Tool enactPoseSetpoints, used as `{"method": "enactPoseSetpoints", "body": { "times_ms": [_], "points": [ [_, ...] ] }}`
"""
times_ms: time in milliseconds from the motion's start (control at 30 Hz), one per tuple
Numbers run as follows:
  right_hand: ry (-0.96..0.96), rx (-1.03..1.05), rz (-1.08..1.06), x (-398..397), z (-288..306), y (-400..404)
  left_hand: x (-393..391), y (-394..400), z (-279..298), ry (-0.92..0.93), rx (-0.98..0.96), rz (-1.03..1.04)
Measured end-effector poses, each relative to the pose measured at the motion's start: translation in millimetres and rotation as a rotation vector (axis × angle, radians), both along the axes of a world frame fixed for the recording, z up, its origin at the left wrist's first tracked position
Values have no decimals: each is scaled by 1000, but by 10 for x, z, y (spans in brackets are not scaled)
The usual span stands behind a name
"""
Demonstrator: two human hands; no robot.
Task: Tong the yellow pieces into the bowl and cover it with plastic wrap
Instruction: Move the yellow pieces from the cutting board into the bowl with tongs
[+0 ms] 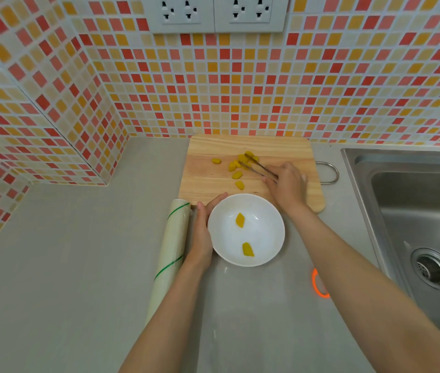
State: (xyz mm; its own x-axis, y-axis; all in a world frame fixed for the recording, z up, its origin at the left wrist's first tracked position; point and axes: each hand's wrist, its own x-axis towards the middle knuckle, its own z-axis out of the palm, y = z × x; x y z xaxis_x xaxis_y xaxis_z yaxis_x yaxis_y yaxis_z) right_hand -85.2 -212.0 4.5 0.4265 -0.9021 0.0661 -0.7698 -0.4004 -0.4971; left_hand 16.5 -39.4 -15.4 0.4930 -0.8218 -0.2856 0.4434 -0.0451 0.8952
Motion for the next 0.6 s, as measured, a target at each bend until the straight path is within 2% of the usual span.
{"method": "enactPoseSetpoints", "body": {
  "times_ms": [200,433,600],
  "points": [
    [36,-80,-26,43,12,7,2,15,-16,-1,1,-6],
    [-194,-119,5,-287,224,304,1,1,-15,2,-9,3],
    [-234,-130,120,-684,342,763,18,-10,-19,9,-25,-5]
  ]
}}
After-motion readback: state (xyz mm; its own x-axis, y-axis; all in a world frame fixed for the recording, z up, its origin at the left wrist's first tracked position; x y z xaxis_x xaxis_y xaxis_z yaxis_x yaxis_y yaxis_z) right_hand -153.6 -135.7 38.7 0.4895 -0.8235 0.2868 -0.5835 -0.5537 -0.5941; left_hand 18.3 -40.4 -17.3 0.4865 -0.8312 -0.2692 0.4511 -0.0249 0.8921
